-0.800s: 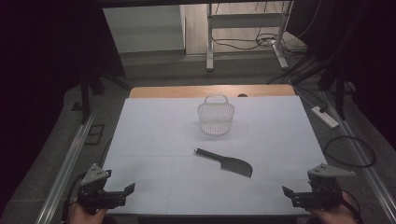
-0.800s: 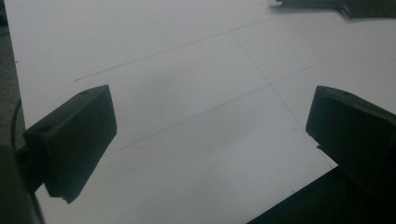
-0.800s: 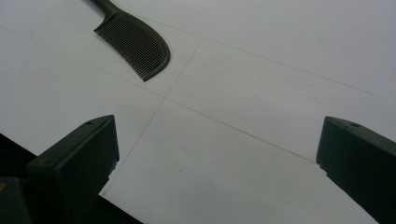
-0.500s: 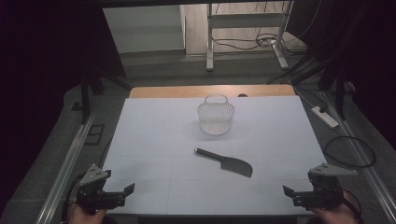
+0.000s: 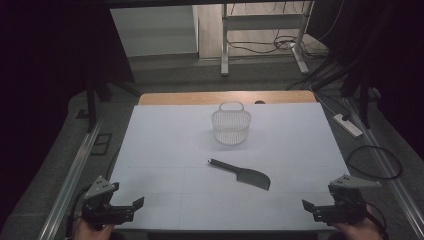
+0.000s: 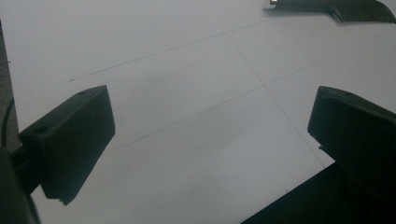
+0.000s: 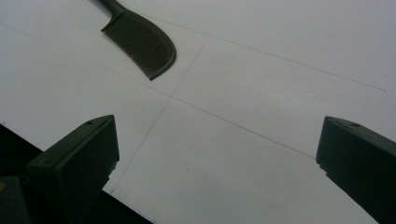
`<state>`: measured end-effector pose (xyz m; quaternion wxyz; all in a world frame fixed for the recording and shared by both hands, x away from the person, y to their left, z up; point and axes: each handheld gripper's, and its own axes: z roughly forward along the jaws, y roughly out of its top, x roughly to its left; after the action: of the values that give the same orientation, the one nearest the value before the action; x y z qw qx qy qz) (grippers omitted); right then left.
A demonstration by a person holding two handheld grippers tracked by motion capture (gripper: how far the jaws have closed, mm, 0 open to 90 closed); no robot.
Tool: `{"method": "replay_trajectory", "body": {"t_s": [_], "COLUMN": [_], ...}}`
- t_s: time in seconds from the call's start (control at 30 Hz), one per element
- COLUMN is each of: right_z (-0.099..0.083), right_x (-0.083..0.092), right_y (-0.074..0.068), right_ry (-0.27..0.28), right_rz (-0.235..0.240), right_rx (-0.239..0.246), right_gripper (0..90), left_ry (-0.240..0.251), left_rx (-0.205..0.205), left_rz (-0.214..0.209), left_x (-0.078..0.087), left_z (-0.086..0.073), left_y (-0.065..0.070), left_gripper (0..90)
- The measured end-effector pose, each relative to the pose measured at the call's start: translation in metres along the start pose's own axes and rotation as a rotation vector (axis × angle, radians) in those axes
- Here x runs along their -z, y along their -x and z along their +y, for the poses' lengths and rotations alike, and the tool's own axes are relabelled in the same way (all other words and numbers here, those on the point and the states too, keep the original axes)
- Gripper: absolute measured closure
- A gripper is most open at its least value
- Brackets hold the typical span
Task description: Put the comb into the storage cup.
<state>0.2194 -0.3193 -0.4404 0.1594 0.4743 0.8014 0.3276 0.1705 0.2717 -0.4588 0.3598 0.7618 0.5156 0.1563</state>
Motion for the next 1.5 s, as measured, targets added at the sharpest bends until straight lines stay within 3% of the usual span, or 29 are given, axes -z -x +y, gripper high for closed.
{"method": "replay_trajectory", "body": {"t_s": [0.6,0.93,1.03,1.27,1.5], "right_z": [0.01,0.018,0.021,0.03,0.036], "right_x": [-0.004,-0.008,-0.009,-0.015,-0.022], "right_y": [-0.002,-0.005,-0.006,-0.009,-0.011], "right_ry": [0.004,0.047,0.058,0.058,0.048], "right_rz": [0.049,0.085,0.105,0.143,0.146], "right_rx": [0.033,0.052,0.078,0.084,0.105], "right_gripper": [0.0,0.0,0.0,0.0,0.0], "left_ry": [0.0,-0.001,-0.002,-0.002,-0.001], "left_rx": [-0.001,0.004,0.004,0.009,0.015], "left_rz": [-0.008,-0.01,-0.011,-0.013,-0.015], "left_x": [-0.001,-0.001,-0.001,0.0,-0.001], "left_z": [0.0,0.0,0.0,0.0,0.0], "left_y": [0.0,-0.001,-0.001,-0.002,-0.002], "left_gripper": [1.6,1.6,1.7,1.6,1.7]}}
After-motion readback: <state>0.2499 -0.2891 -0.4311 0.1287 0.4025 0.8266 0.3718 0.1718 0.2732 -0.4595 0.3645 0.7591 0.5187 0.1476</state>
